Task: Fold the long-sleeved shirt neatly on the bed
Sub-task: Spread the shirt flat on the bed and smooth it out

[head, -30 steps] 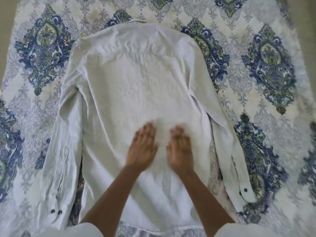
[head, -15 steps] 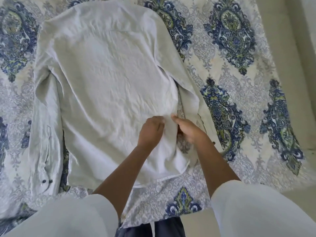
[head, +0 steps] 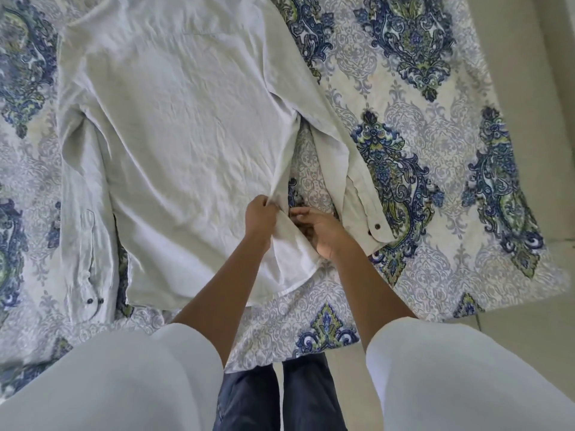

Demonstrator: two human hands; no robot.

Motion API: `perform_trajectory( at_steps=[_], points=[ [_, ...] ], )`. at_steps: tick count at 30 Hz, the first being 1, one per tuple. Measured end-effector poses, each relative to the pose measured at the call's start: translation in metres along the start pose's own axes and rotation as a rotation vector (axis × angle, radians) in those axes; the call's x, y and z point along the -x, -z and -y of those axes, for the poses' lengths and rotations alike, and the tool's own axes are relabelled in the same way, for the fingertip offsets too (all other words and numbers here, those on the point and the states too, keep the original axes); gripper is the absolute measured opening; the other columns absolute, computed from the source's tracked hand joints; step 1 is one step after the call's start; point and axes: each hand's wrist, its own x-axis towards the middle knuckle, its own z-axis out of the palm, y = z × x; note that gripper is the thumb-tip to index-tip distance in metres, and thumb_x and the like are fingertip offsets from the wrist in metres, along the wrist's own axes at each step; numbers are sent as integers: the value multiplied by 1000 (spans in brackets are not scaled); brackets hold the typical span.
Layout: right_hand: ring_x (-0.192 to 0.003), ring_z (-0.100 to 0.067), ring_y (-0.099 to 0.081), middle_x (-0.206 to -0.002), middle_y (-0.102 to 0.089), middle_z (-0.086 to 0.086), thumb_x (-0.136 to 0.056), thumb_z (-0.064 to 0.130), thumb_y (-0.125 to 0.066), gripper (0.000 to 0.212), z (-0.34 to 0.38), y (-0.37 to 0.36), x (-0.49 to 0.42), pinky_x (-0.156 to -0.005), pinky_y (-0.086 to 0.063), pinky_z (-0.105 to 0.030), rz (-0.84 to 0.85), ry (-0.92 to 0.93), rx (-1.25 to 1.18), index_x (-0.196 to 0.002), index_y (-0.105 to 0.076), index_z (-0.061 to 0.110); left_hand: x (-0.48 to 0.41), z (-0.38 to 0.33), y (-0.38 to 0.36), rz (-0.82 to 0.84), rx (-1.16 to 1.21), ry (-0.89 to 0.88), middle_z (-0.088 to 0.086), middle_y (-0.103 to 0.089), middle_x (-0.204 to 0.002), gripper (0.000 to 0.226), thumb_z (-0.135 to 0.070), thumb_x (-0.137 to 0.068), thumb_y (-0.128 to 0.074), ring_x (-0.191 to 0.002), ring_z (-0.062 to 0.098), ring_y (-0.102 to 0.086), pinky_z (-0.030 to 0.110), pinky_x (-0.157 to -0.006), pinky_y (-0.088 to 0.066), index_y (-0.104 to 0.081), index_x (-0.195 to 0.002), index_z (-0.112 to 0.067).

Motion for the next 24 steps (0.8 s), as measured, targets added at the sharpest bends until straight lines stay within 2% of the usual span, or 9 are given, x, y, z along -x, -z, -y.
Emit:
perform_trajectory(
  at_steps=[4, 8, 11, 14, 15, 17, 19, 21, 24],
  points=[
    [-69, -19, -54, -77, -59, -7, -83, 20, -66, 13, -5, -20, 2, -65, -46, -33, -57, 110, 409, -73, -59, 14, 10, 7, 24, 197, 277, 149, 6, -58, -73, 17, -7, -92, -50, -68, 19, -56, 31, -61, -48, -59, -79, -7],
    [-57, -15, -38, -64, -42, -1, -84, 25, -58, 23, -14, -22, -1, -56, -29, -29, -289, 245, 735, -70, -45, 13, 14, 11, 34, 368, 222, 123, 6, -67, -90, 24, -19, -94, -49, -83, 18, -63, 31, -78, -52, -66, -100, -4],
    [-62, -16, -40, -69, -44, -5, -80, 12, -59, 10, -17, -13, 7, -56, -31, -27, -282, 251, 479, -76, -51, 12, 16, 14, 31, 342, 170, 113, 9, -66, -99, 27, -20, -92, -53, -93, 20, -62, 30, -83, -50, -64, -108, -1],
    [-59, -12, -45, -70, -50, 0, -77, 5, -63, 11, -10, -6, 21, -50, -34, -21, -251, 210, 342, -83, -56, 11, 20, 17, 28, 274, 67, 51, 5, -62, -94, 15, -7, -89, -54, -86, 16, -58, 24, -74, -47, -63, -101, -8],
    [-63, -15, -52, -74, -56, -2, -75, 5, -65, 14, -9, -3, 24, -54, -41, -23, -263, 185, 298, -86, -58, 10, 22, 19, 27, 244, -15, 18, 1, -61, -90, 16, -3, -88, -52, -80, 13, -56, 22, -69, -45, -63, -98, -9],
    [-76, -26, -63, -84, -66, -9, -69, 7, -70, 20, -8, 8, 29, -70, -53, -37, -283, 131, 140, -87, -61, 9, 28, 27, 31, 153, -235, -59, -4, -60, -86, 18, -3, -89, -49, -71, 11, -53, 20, -60, -42, -64, -97, -9],
    [-85, -30, -65, -88, -69, -13, -72, 11, -73, 16, -8, 21, 37, -81, -53, -44, -247, 84, -36, -86, -65, 9, 33, 42, 40, 99, -401, -134, -2, -63, -96, 22, -5, -90, -46, -80, 14, -59, 22, -65, -42, -66, -98, -10],
    [-86, -27, -66, -87, -71, -10, -77, 13, -70, 12, -7, 37, 44, -84, -51, -40, -196, 41, -157, -87, -68, 7, 36, 56, 49, 158, -476, -171, 2, -64, -105, 27, -3, -89, -45, -93, 17, -61, 22, -72, -42, -67, -102, -12],
    [-74, -24, -60, -78, -67, -9, -78, 5, -67, 3, -2, 57, 51, -73, -49, -37, -259, -30, -16, -79, -64, 5, 35, 64, 53, 239, -592, -237, 3, -55, -108, 39, -1, -83, -47, -100, 17, -56, 26, -80, -46, -64, -114, -17]
  ],
)
